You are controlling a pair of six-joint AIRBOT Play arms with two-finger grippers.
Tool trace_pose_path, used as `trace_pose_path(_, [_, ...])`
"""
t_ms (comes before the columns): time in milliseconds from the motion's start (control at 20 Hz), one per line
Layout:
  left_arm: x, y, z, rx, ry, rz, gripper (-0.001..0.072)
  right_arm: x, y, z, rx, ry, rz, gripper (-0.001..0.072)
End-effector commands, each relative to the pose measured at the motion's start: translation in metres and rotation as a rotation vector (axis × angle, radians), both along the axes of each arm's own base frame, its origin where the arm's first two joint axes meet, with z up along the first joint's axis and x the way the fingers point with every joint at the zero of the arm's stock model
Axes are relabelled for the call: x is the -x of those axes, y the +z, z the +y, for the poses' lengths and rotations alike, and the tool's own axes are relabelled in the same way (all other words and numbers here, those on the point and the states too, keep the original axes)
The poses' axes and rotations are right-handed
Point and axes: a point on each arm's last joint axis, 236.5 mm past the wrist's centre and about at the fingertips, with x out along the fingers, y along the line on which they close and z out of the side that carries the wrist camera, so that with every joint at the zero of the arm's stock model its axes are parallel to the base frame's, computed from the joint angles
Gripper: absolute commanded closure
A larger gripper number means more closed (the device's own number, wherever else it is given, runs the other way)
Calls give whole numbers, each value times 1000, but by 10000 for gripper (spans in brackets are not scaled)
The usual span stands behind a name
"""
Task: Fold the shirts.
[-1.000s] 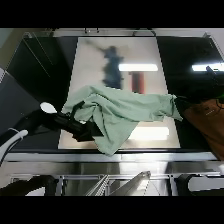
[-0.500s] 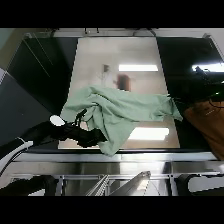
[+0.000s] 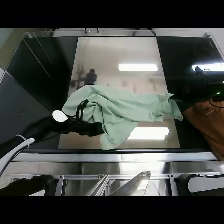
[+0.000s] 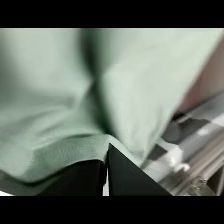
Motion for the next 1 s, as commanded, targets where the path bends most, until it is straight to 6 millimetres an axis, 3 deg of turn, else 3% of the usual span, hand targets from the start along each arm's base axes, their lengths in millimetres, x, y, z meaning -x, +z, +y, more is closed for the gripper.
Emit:
trace_pose_path(0, [-37, 84, -2, 108, -13, -181, 679, -5, 58, 12, -127, 12, -130, 694])
trace_pose_path(50, [-48, 121, 7, 142, 3, -254, 679, -8, 90, 13, -182, -3, -208, 694])
trace_pose_path(200, [-56, 240, 52, 201, 52, -506, 679, -2, 226, 9, -366, -51, -535, 694])
trace_pose_path(350, [-35, 362, 112, 146, 163, -855, 679, 47, 355, 13, -432, -64, -896, 694])
trace_pose_path(450, [-8, 433, 147, 35, 268, -1092, 679, 93, 418, 25, -377, -67, -1117, 694])
trace_pose_path(500, [7, 461, 161, -43, 322, -1188, 678, 113, 440, 34, -315, -80, -1212, 694])
trace_pose_path(650, [39, 511, 179, -254, 415, -1371, 678, 172, 501, 61, -52, -168, -1535, 694])
trace_pose_path(750, [41, 529, 182, -299, 415, -1429, 678, 199, 534, 61, 204, -309, -1738, 693])
trace_pose_path(850, [23, 518, 203, -351, 416, -1331, 678, 207, 541, 46, 412, -423, -1782, 694])
trace_pose_path(950, [-9, 490, 205, -287, 346, -1188, 678, 191, 523, 47, 398, -351, -1721, 694])
